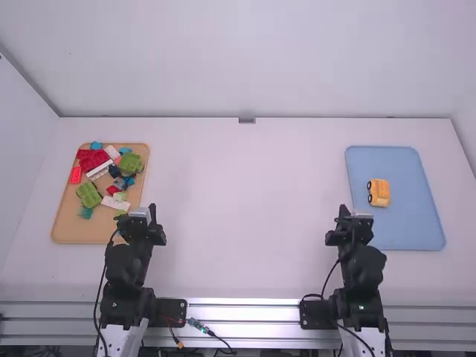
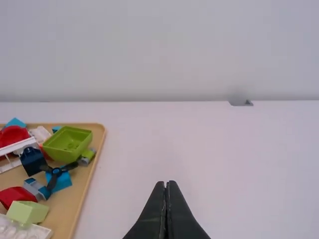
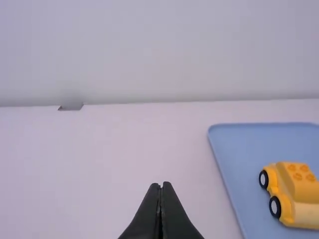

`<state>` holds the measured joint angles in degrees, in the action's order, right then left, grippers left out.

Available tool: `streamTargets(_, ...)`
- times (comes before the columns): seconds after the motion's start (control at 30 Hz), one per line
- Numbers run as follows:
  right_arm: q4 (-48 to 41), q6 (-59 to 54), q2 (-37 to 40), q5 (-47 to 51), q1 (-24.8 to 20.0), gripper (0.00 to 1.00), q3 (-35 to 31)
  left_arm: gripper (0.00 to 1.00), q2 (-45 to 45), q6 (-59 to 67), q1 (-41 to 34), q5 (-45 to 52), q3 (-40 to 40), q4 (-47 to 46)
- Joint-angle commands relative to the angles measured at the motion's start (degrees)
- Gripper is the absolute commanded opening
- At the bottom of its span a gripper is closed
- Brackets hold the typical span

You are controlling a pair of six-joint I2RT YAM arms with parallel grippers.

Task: Assemble lego blocks to make yellow taxi

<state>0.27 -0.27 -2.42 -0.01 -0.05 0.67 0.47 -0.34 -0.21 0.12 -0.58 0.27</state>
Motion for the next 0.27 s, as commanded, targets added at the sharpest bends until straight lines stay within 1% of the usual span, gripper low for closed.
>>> streamTargets(0.0,-0.27,0.27,1.61,0.01,0.05,0.0,-0.67,0.0,-0.47,0.34,0.21,-0.12,0.58,-0.27)
streamTargets(0.23,-0.27,0.27,2.42,0.01,0.05,0.0,-0.67,0.0,-0.47,0.34,0.21,-0.12,0.58,-0.27)
